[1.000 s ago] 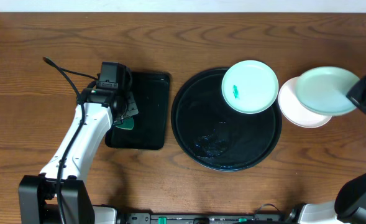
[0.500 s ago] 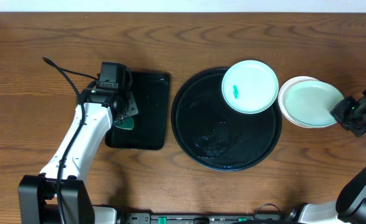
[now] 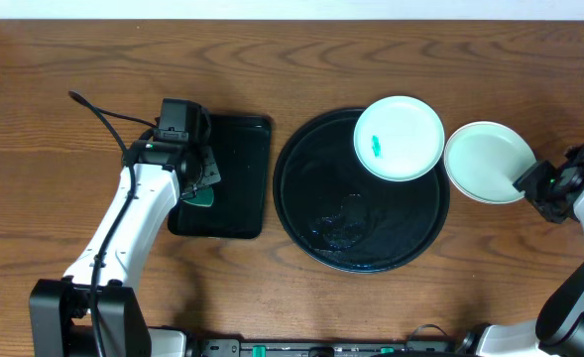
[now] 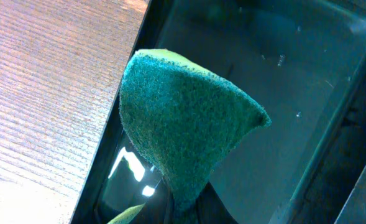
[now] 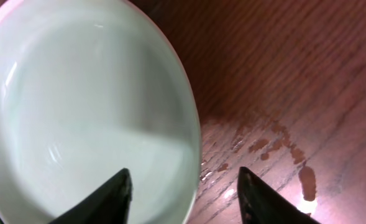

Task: Clean dirty plates on tray and stack at the side
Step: 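Carry the pale green plate right and set it on the pink-white plate, then release the plate and move the right gripper back over the round tray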

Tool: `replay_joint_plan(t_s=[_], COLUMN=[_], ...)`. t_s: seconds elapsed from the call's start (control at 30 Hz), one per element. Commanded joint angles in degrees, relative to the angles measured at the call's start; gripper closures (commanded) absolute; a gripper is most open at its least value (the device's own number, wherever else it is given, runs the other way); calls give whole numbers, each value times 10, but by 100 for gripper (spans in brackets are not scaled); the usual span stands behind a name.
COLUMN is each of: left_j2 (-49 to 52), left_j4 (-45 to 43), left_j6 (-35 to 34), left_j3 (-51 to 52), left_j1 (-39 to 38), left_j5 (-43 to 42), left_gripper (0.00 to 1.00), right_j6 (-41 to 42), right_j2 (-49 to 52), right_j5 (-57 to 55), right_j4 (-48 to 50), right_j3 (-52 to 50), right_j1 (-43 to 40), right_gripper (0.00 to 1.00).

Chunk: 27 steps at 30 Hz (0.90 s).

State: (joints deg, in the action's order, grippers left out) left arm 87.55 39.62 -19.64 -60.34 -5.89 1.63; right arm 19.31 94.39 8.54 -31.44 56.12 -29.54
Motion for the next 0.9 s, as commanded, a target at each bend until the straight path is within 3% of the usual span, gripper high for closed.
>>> replay_joint_plan(t_s=[0.0,0.17,0.5,0.87], left_j2=[-5,-5,-5,-5], left_j4=[0,0,0,0], left_j6=[-3,-3,-3,-3], left_j3=[1,1,1,1], left_j1=[0,0,0,0], left_j5=[1,1,0,1], left_gripper=[92,92,92,92], right_j6=[-1,-48,-75,-135], right_j2=[-6,-6,-6,-6], right_j5=[17,85,101,129], right_j4=[-3,-5,-80,-141], right_j3=[-4,-4,-4,-4], right_j1=[4,7,52,226], right_gripper=[41,39,38,41])
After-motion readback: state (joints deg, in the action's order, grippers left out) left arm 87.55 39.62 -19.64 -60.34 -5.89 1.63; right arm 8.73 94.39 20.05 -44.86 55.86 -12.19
